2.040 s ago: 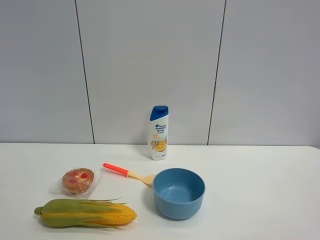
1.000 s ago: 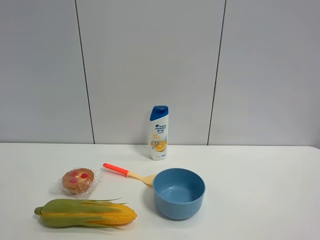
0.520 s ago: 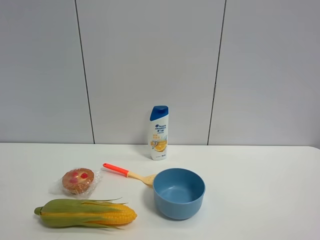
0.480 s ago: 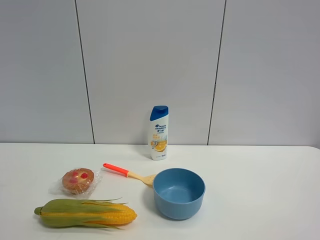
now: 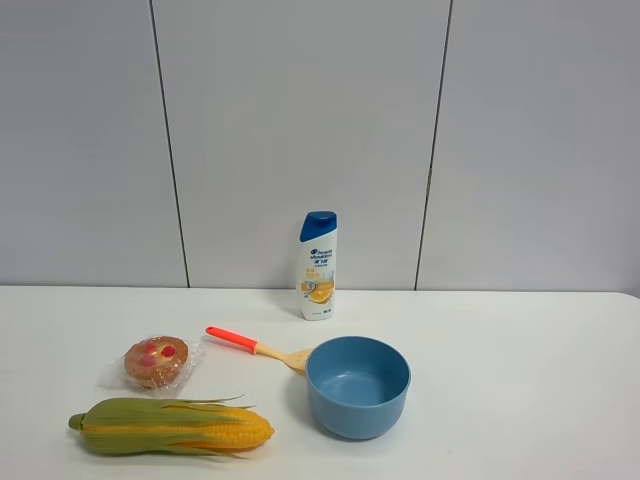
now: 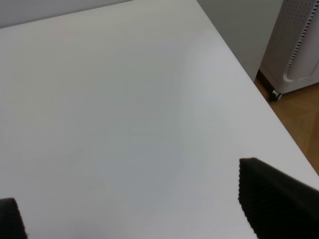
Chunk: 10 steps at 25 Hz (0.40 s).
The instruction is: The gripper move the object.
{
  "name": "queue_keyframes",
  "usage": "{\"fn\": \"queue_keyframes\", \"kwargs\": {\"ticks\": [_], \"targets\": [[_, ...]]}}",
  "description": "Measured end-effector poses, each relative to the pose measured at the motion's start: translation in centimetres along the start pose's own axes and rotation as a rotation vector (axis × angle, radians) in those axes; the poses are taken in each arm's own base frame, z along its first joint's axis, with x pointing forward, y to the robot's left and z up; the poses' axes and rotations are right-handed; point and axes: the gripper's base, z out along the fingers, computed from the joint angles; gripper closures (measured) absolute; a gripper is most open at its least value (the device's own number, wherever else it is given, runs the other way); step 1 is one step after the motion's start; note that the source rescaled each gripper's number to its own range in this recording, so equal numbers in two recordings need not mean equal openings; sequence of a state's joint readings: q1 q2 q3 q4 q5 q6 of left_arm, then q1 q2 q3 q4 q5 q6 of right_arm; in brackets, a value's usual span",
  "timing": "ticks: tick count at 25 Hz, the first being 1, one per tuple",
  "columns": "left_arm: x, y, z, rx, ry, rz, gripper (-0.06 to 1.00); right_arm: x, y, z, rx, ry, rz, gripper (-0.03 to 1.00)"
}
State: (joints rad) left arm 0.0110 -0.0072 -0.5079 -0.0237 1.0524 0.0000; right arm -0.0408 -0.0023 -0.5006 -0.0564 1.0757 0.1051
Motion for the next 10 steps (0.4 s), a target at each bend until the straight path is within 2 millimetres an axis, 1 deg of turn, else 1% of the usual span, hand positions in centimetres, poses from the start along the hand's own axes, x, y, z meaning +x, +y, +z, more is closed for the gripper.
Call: {"fn": "queue_keyframes", "kwargs": {"ticks": [10], "targets": [[0.00, 0.00, 0.00, 0.000, 0.000, 0.000, -0.06, 0.00, 0.00, 0.00, 0.000, 0.000, 0.000, -0.03]]}}
